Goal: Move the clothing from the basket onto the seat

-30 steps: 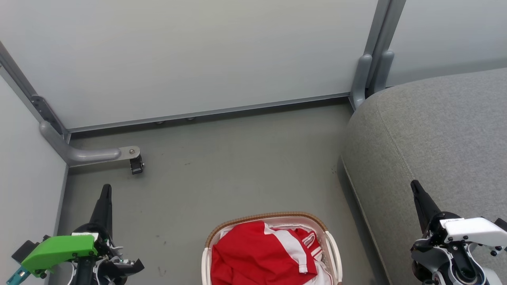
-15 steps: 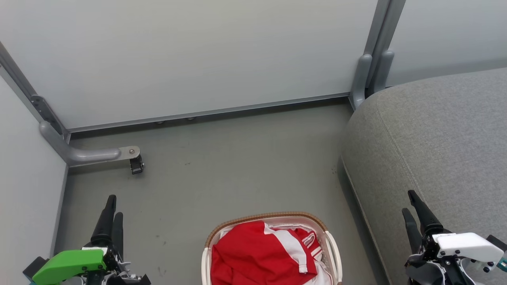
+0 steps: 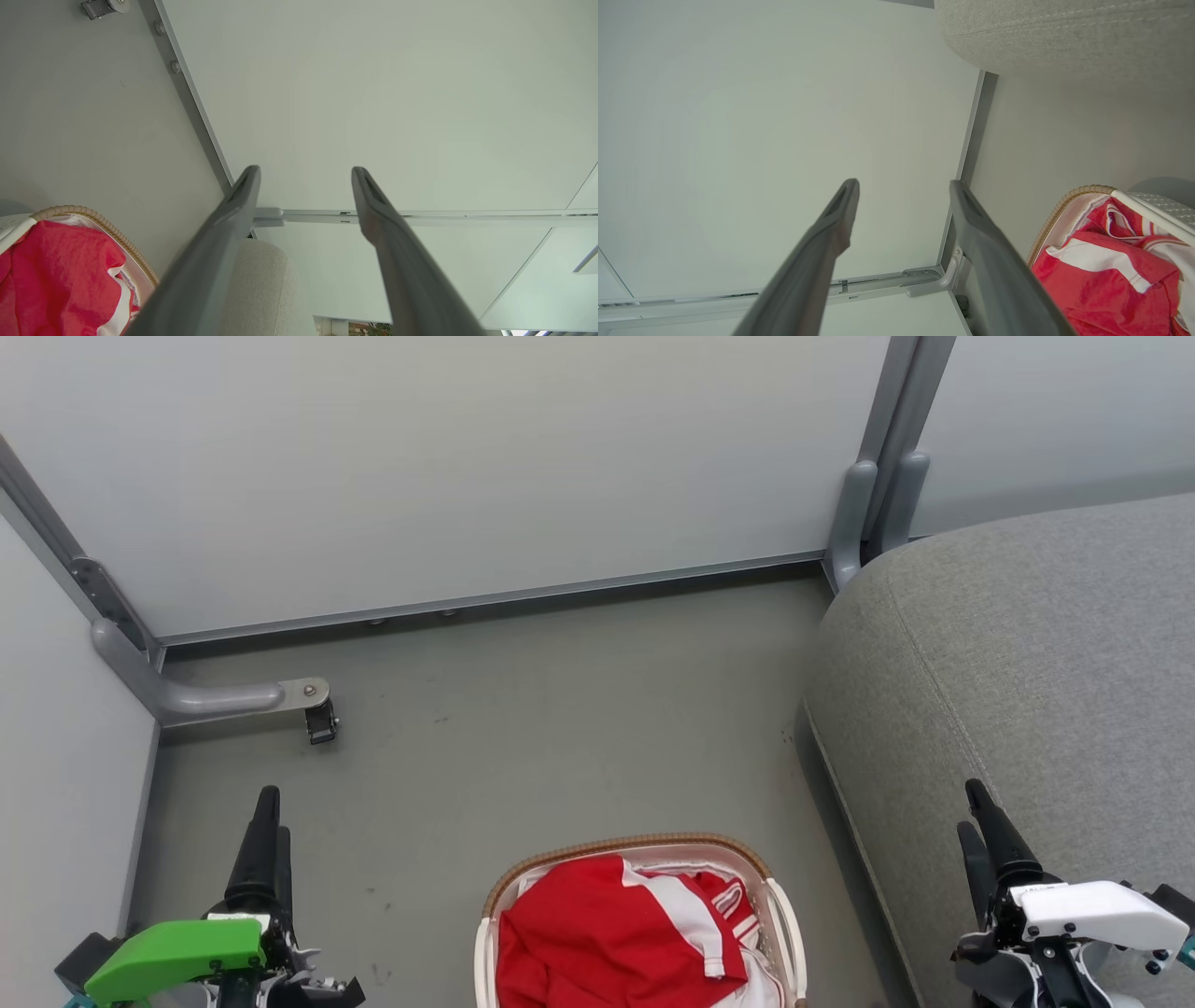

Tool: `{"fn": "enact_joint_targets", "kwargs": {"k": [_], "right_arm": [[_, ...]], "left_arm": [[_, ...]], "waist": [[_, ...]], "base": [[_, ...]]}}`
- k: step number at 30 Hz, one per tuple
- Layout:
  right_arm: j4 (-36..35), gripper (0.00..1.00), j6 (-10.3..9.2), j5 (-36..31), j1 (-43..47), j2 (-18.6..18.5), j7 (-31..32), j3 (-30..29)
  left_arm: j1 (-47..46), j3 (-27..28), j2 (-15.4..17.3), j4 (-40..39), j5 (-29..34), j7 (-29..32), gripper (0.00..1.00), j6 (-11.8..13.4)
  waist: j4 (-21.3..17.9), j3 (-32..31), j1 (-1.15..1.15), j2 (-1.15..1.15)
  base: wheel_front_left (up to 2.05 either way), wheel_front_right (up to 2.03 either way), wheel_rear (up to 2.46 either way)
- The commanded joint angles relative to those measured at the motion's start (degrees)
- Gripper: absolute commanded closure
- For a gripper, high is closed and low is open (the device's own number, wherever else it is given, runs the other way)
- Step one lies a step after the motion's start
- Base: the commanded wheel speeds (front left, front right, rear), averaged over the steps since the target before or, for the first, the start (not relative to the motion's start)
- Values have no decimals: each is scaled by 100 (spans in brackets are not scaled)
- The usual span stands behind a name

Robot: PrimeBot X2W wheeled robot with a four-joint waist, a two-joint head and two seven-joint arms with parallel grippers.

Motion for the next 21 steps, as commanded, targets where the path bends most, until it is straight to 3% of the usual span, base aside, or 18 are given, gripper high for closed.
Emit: {"fn": "enact_joint_targets", "kwargs": {"k": [1,5,6,9,21], "right_arm": [[-127,0,2,-148,-60,-53,-70,-17],[-205,0,2,-481,-84,-57,-168,-54],[-365,0,2,-1017,-111,-63,-288,-47],[-386,0,2,-1092,-114,-64,-303,-46],[-579,0,2,-2353,-131,-74,-553,-18]], "left_arm": [[-30,-27,27,-158,118,-63,0,-7],[-17,-50,30,-233,377,-159,0,-8],[-15,-68,34,-373,857,-280,0,-10],[-15,-66,34,-393,919,-295,0,-10],[47,-74,42,-666,2328,-545,0,-13]], "waist": [[2,6,0,10],[3,21,0,12],[7,49,0,15],[7,52,0,15],[9,104,0,21]], "base": [[0,0,0],[0,0,0],[0,0,0],[0,0,0],[0,0,0]]}}
